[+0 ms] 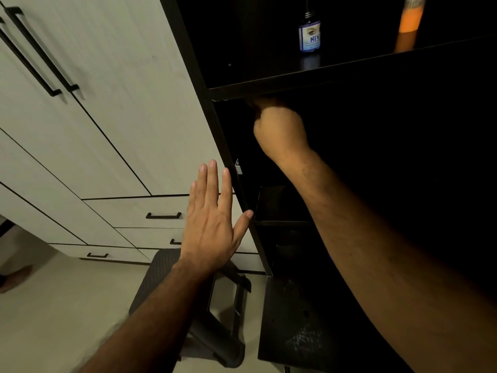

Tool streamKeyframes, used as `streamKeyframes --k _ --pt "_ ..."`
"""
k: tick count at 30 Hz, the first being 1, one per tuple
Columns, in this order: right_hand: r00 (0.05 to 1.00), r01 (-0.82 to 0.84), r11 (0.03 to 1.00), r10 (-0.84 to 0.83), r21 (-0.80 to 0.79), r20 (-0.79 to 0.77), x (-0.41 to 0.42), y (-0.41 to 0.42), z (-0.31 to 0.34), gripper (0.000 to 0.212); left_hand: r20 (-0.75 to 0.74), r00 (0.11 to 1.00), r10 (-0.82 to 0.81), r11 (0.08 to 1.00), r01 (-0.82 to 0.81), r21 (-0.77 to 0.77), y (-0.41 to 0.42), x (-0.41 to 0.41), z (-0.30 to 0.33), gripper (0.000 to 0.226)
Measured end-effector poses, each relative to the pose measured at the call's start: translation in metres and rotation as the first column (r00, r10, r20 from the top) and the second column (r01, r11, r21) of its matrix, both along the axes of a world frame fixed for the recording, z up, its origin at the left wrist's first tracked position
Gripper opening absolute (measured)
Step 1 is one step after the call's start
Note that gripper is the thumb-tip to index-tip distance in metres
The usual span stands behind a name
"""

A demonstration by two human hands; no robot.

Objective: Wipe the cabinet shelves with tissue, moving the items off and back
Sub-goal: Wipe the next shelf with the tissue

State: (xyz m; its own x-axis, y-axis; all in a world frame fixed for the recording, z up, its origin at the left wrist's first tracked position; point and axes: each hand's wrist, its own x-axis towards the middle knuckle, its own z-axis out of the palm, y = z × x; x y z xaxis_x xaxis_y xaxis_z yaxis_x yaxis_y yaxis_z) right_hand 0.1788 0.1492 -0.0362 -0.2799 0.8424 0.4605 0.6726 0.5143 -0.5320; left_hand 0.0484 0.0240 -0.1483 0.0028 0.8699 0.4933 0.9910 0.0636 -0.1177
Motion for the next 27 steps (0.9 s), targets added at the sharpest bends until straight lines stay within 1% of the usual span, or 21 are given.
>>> streamKeyframes --k 1,3,7,9,11,14,17,20,21,23,25,26,27 --pt "1.000 -0.015 1.000 0.014 0.024 0.023 -0.004 -0.002 -0.004 0.025 -0.002 1.000 -0.001 1.000 0.001 -0.001 0.000 0.000 0.002 0.081" --pt "0.999 -0.038 0.997 0.038 0.063 0.012 -0.011 -0.003 -0.016 0.023 -0.001 1.000 -0.007 1.000 0.007 -0.004 0.000 -0.002 0.004 0.081" --pt "0.992 -0.054 0.989 0.069 0.138 -0.108 -0.014 0.005 -0.049 0.021 0.004 1.000 -0.012 1.000 0.012 -0.010 0.000 -0.002 0.005 0.078" --pt "0.986 -0.058 0.988 0.078 0.141 -0.144 -0.013 0.006 -0.074 0.026 0.022 1.000 -0.013 1.000 0.014 -0.017 -0.001 -0.002 0.005 0.076" --pt "0.986 -0.043 0.997 0.053 0.070 -0.159 -0.012 0.005 -0.103 0.027 0.041 0.999 -0.012 1.000 0.013 -0.027 -0.002 -0.001 0.007 0.075" --pt "0.998 0.003 0.992 -0.011 -0.130 -0.060 -0.014 -0.002 -0.136 0.021 0.082 0.996 -0.023 0.999 0.027 -0.046 -0.005 0.002 0.009 0.074" --pt "0.998 0.064 0.960 -0.062 -0.273 0.016 -0.017 -0.002 -0.133 0.018 0.108 0.994 -0.028 0.996 0.037 -0.080 -0.007 0.002 0.014 0.073" --pt "0.974 0.163 0.925 -0.094 -0.343 0.208 -0.022 -0.003 -0.112 0.013 0.130 0.991 -0.037 0.993 0.050 -0.104 -0.010 0.002 0.021 0.072" --pt "0.962 0.199 0.912 -0.113 -0.357 0.247 -0.025 -0.006 -0.106 0.012 0.138 0.989 -0.045 0.992 0.061 -0.110 -0.012 0.002 0.024 0.072" --pt "0.947 0.274 0.887 -0.182 -0.371 0.264 -0.030 -0.014 -0.094 0.013 0.160 0.985 -0.057 0.990 0.077 -0.119 -0.016 0.000 0.031 0.070" --pt "0.940 0.312 0.862 -0.219 -0.400 0.261 -0.033 -0.018 -0.088 0.018 0.187 0.980 -0.065 0.989 0.089 -0.121 -0.017 -0.003 0.038 0.069" --pt "0.942 0.314 0.849 -0.225 -0.424 0.248 -0.034 -0.019 -0.086 0.021 0.199 0.977 -0.077 0.987 0.102 -0.122 -0.017 -0.004 0.041 0.069" --pt "0.951 0.304 0.832 -0.237 -0.465 0.197 -0.034 -0.022 -0.086 0.025 0.204 0.975 -0.091 0.985 0.118 -0.124 -0.016 -0.005 0.045 0.069"
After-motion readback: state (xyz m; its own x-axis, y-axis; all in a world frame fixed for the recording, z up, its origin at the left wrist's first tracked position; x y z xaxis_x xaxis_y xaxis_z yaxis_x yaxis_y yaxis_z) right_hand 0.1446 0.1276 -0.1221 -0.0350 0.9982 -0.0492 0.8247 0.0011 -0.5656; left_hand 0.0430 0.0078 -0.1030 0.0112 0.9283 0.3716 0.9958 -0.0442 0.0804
